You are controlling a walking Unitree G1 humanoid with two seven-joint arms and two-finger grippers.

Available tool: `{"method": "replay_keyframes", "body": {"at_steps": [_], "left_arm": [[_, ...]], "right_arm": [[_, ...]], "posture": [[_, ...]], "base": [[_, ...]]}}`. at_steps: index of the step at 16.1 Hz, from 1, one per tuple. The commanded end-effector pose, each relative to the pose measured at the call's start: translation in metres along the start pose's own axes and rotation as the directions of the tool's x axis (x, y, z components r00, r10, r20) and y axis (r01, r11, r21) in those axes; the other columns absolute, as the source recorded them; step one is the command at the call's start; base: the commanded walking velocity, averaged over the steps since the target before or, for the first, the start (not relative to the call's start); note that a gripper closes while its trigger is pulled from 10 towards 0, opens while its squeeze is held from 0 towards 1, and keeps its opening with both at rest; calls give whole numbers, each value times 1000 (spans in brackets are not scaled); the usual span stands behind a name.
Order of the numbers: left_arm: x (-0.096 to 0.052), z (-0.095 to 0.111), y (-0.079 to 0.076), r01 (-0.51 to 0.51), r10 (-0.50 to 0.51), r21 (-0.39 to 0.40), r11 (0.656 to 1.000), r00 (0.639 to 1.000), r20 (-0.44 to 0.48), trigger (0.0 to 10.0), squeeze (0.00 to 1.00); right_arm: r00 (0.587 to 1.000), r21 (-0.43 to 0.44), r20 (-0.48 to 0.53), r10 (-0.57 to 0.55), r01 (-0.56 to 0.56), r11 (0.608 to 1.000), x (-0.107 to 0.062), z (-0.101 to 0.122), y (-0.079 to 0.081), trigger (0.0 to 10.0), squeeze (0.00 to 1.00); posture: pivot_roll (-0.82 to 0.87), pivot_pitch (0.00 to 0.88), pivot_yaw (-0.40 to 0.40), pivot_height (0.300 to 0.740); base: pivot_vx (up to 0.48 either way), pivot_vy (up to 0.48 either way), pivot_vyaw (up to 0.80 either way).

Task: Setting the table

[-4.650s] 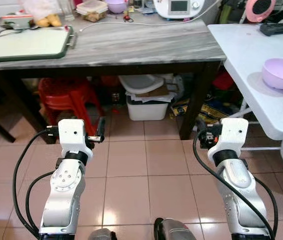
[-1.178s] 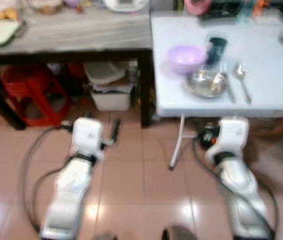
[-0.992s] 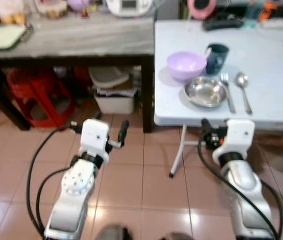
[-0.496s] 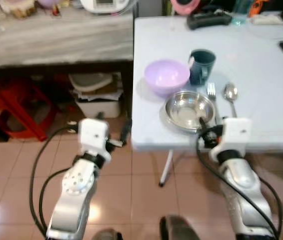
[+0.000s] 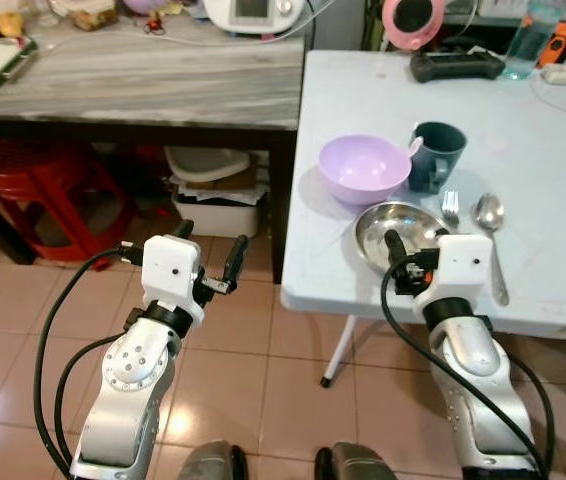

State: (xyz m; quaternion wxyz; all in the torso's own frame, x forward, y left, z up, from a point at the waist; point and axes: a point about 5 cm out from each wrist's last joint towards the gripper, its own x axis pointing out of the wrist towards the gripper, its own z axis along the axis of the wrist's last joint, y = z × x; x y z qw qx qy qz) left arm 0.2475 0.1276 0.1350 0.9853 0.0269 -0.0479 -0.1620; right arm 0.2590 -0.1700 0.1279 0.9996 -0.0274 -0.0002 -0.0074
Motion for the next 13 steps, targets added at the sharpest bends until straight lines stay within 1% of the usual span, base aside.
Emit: {"method": "replay_keyframes", "body": {"at_steps": [1,2,4,5,6,9,11,13], "left_arm": [[-1,3,-2,23,-23,6,1000,1000,12,10000,0],[-2,3,-2,26,-26,5,1000,1000,13,10000,0],[-1,5,-4,41,-41,-10,999,999,18,10000,0],[-2,6,-4,43,-43,-11,999,999,18,10000,0],[-2,6,-4,45,-45,-15,999,999,18,10000,0],[-3,6,-7,65,-65,-22,998,998,17,10000,0],[-4,6,-7,65,-65,-20,998,998,17,10000,0],[-4,7,-8,77,-77,-19,997,997,16,10000,0]], "right_arm": [[999,-3,-18,-29,29,1000,0,-2,-6,10000,1000],[999,-1,-24,-41,41,999,0,-3,-8,10000,1000],[988,37,-68,-140,142,989,-1,-8,-22,10000,1000],[984,46,-80,-161,165,985,-2,-9,-26,10000,427],[983,42,-78,-168,172,984,-3,-9,-27,10000,0],[975,77,-105,-198,206,976,-5,-12,-31,10000,0],[973,83,-117,-197,207,975,-5,-14,-31,10000,0],[967,109,-148,-208,225,968,-5,-16,-33,10000,0]], "posture": [[-16,111,34,740],[-15,115,35,740],[-15,129,36,740],[-17,133,38,740],[-18,136,38,740],[-20,144,40,740],[-21,147,41,740],[-19,151,40,740]], "base": [[0,0,0],[0,0,0],[0,0,0],[0,0,0],[0,0,0],[0,0,0],[0,0,0],[0,0,0]]}}
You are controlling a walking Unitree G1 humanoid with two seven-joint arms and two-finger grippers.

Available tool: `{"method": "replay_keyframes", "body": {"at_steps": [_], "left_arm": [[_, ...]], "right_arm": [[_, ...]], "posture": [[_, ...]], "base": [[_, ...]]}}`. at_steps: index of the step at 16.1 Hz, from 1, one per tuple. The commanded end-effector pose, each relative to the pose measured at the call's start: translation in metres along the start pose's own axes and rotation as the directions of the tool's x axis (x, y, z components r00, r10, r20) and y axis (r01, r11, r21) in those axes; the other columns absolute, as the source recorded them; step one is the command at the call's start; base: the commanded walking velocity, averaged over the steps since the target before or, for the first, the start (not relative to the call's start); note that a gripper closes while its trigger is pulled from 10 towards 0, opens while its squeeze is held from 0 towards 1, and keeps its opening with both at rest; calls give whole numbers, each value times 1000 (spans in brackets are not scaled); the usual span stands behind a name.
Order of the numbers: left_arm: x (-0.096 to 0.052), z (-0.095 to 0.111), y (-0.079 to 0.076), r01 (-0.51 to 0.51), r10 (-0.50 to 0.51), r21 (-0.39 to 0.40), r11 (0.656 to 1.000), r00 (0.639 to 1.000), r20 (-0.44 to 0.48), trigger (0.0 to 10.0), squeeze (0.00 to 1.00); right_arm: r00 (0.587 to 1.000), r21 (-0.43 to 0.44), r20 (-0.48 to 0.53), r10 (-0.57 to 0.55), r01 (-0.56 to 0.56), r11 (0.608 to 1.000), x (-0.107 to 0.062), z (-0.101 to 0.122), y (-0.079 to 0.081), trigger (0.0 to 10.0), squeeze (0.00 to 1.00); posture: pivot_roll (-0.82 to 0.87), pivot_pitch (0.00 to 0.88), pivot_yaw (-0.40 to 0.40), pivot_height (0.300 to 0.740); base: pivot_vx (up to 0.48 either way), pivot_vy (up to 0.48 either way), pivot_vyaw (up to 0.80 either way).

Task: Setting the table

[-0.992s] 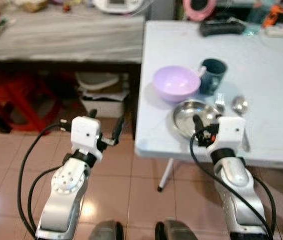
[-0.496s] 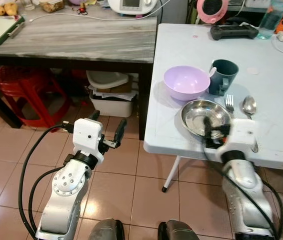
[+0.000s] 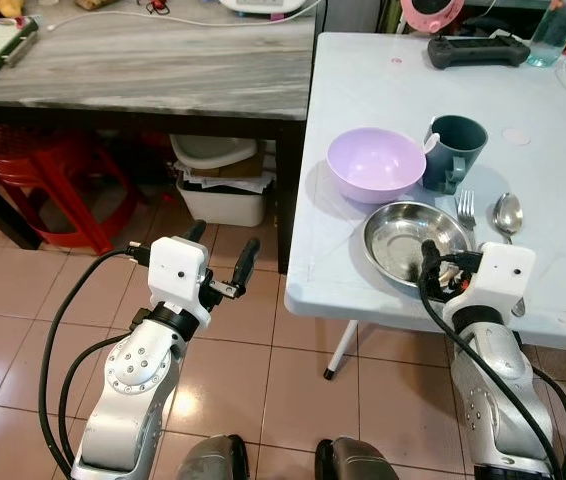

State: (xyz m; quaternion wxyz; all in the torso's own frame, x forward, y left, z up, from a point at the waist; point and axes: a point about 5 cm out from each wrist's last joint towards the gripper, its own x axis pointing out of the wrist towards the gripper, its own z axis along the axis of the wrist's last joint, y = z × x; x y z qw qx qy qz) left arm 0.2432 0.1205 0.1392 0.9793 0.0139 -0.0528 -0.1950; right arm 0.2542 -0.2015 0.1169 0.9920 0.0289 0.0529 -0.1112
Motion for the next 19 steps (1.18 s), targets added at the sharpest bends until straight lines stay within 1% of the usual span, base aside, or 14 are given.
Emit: {"method": "replay_keyframes", "body": {"at_steps": [1,3,4,5,6,7,8,9,10,11,12,13,15,19], "left_arm": [[-2,2,-1,16,-16,7,1000,1000,-3,10000,0],[-4,1,-3,54,-54,10,999,999,-9,10000,0],[-4,2,-3,55,-55,12,998,998,-9,10000,0],[-4,2,-2,57,-57,15,998,998,-8,10000,0],[-4,2,-2,58,-58,16,998,998,-7,10000,0],[-4,2,-2,58,-58,16,998,998,-7,10000,0],[-3,3,-3,63,-63,22,998,998,-2,10000,0],[-3,4,-3,67,-67,28,997,998,0,10000,0],[-2,5,-4,77,-78,44,996,997,5,10000,0],[-2,6,-4,82,-82,49,995,997,7,10000,0],[-2,7,-5,99,-100,64,993,995,10,10000,0],[-4,8,-7,148,-149,81,986,989,8,10000,0],[-5,8,-8,181,-182,85,980,983,3,10000,0],[-6,7,-8,214,-214,79,974,977,0,10000,0]], "right_arm": [[999,16,-29,-19,19,1000,0,-4,-3,10000,0],[999,24,-45,-26,27,999,-1,-6,-4,10000,0],[999,25,-47,-27,28,999,-1,-6,-4,8039,0],[998,30,-49,-32,33,999,-1,-6,-5,2784,0],[998,30,-49,-33,35,999,-1,-6,-5,2745,0],[998,31,-50,-34,36,999,-1,-6,-5,2078,0],[998,33,-54,-40,42,999,-1,-5,-7,1765,0],[998,34,-56,-42,44,998,-1,-5,-7,2039,0],[997,25,-61,-47,48,999,-1,-5,-8,1412,0],[997,20,-63,-49,51,999,0,-5,-8,1412,0],[996,10,-67,-56,57,998,0,-5,-9,706,0],[995,-3,-72,-68,67,998,0,-5,-11,510,0],[994,-15,-76,-78,77,997,1,-5,-12,0,0],[993,-15,-82,-83,82,997,1,-6,-13,0,0]], "posture": [[-19,151,40,740],[-19,154,41,740],[-20,155,42,740],[-21,155,42,740],[-22,156,43,740],[-22,156,43,740],[-23,156,42,740],[-23,157,41,740],[-23,158,41,740],[-23,158,41,740],[-22,158,41,740],[-22,157,41,740],[-23,157,42,740],[-26,158,43,740]], "base": [[0,0,0],[0,0,0],[0,0,0],[0,0,0],[0,0,0],[0,0,0],[0,0,0],[0,0,0],[0,0,0],[0,0,0],[0,0,0],[0,0,0],[0,0,0],[0,0,0]]}}
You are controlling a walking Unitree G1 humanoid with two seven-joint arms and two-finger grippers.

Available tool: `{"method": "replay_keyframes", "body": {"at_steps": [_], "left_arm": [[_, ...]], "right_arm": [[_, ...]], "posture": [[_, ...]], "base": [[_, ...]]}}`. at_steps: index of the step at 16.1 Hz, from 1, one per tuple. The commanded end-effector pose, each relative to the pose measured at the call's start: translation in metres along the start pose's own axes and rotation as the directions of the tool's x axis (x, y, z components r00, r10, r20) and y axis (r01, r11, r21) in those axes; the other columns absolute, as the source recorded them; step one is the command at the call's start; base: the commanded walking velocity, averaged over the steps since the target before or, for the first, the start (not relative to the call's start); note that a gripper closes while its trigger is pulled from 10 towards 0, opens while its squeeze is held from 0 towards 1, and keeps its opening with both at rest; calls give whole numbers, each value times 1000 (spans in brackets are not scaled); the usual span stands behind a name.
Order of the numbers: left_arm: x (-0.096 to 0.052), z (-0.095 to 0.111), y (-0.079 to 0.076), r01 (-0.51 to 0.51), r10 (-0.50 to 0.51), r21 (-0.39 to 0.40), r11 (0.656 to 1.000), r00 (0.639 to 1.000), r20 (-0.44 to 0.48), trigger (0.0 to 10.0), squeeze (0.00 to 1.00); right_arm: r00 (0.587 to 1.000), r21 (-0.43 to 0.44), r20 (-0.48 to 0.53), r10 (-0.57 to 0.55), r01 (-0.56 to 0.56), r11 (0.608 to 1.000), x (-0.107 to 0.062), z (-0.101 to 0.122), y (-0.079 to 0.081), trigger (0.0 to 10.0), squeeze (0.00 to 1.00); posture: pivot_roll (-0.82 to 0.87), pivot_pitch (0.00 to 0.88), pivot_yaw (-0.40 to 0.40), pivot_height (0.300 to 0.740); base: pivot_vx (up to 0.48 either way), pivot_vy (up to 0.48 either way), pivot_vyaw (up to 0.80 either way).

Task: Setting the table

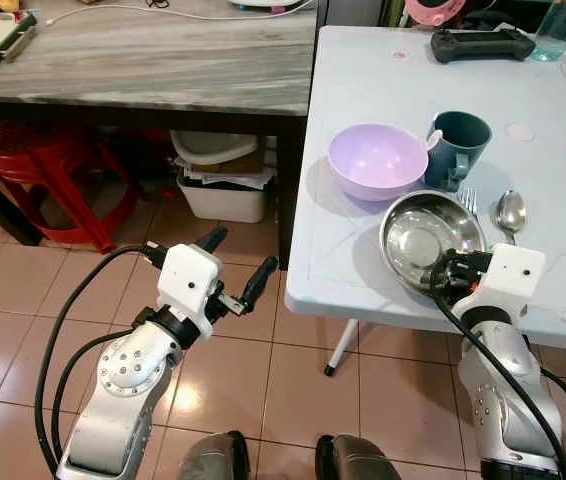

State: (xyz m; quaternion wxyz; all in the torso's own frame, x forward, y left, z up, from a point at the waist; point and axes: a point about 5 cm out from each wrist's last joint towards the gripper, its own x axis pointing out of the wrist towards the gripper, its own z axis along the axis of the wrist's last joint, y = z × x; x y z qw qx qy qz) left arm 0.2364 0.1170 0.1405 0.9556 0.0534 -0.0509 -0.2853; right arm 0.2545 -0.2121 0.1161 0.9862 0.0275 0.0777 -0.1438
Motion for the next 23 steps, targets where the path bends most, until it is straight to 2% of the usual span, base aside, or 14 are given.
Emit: {"method": "replay_keyframes", "body": {"at_steps": [1,11,14,15,18,23], "left_arm": [[-1,5,-3,27,-27,13,1000,999,22,10000,0],[-1,5,-6,46,-46,15,999,999,25,10000,0],[0,0,-2,-5,5,12,1000,1000,-3,10000,0],[-1,-6,1,-58,57,-16,998,998,-28,10000,0],[-1,-9,1,-74,72,-39,997,997,-34,10000,0],[3,-8,3,-103,102,-47,994,995,-25,10000,0]], "right_arm": [[999,-7,-35,-14,14,1000,-1,-6,-3,0,0],[999,8,-41,-35,35,999,0,-3,-5,0,0],[999,24,-42,-34,35,999,1,-2,-4,0,0],[999,46,-42,-29,31,998,1,-1,-2,0,0],[1000,82,-18,-17,18,996,3,5,1,0,0],[1000,87,17,12,-13,996,5,10,6,0,0]], "posture": [[-26,158,42,740],[-28,150,41,740],[-31,140,42,740],[-32,135,42,740],[-33,129,37,740],[-36,118,34,740]], "base": [[0,0,0],[0,0,0],[0,0,0],[0,0,0],[0,0,0],[0,0,0]]}}
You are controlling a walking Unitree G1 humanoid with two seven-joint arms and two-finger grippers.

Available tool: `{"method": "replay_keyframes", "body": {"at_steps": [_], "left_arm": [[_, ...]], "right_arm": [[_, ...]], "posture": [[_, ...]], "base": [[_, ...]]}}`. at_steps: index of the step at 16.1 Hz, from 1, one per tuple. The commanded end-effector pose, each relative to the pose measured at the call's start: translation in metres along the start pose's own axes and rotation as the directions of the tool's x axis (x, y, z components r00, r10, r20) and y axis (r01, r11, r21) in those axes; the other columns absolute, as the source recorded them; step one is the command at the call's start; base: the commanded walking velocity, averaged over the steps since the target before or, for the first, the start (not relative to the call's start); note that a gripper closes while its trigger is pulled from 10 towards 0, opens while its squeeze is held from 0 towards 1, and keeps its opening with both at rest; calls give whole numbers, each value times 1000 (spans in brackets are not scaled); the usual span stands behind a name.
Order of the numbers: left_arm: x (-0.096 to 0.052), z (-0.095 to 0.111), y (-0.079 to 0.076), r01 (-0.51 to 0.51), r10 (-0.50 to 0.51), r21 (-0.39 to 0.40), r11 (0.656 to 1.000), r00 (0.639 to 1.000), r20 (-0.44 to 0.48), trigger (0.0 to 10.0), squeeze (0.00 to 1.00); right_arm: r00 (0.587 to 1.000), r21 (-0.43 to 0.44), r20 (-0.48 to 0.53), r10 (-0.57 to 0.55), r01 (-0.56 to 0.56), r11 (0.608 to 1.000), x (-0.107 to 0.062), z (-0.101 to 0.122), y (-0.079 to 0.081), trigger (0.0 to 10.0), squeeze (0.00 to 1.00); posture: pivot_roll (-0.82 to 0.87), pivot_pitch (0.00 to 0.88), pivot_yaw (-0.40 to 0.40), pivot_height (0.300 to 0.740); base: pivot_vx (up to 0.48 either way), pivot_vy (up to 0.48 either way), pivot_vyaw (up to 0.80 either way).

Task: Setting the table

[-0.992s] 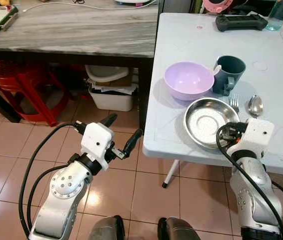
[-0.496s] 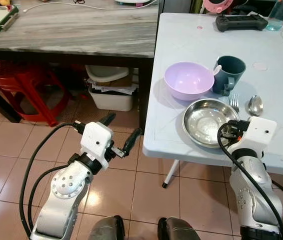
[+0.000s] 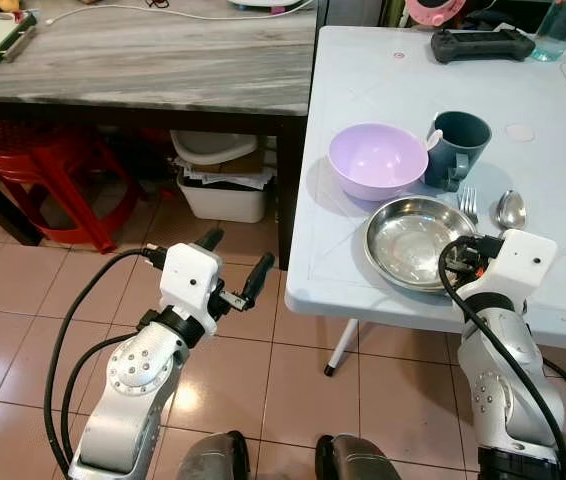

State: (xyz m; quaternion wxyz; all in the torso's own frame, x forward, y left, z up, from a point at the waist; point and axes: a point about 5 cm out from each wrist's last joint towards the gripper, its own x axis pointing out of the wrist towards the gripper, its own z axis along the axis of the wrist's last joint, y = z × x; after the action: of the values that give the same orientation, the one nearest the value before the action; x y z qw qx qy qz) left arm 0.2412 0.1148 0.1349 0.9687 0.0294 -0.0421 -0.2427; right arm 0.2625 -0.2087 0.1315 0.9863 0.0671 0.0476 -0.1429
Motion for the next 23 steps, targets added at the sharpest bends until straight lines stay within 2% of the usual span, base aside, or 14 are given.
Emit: {"method": "replay_keyframes", "body": {"at_steps": [1,5,8,9,12,15,19,23], "left_arm": [[-1,-2,6,-34,34,0,999,999,-8,10000,0],[0,-5,14,-90,89,-53,995,996,-17,10000,0],[0,-9,12,-82,82,-3,997,996,-32,10000,0],[0,-9,11,-85,85,26,996,996,-35,10000,0],[2,-10,9,-88,89,28,996,995,-36,10000,0],[4,-9,9,-112,114,80,990,993,-18,10000,0],[6,-7,10,-121,121,89,989,993,-1,10000,0],[8,-5,10,-107,107,65,992,994,8,10000,0]], "right_arm": [[1000,1,-27,10,-10,1000,0,-5,1,0,0],[999,16,-17,51,-51,999,0,-3,8,0,0],[996,25,-54,68,-67,997,1,-10,9,0,0],[996,25,-53,70,-69,997,0,-11,9,0,0],[996,25,-37,77,-76,997,0,-9,9,0,0],[996,24,-10,90,-90,996,1,-5,12,0,0],[993,20,21,119,-120,993,1,0,17,0,0],[990,18,48,132,-133,991,3,5,20,0,0]], "posture": [[-36,117,35,740],[-37,111,30,740],[-40,109,23,740],[-43,108,21,740],[-47,105,22,740],[-51,103,22,740],[-49,104,22,740],[-45,103,25,740]], "base": [[0,0,0],[0,397,0],[0,420,0],[0,431,0],[0,436,0],[0,435,0],[0,423,0],[310,296,0]]}}
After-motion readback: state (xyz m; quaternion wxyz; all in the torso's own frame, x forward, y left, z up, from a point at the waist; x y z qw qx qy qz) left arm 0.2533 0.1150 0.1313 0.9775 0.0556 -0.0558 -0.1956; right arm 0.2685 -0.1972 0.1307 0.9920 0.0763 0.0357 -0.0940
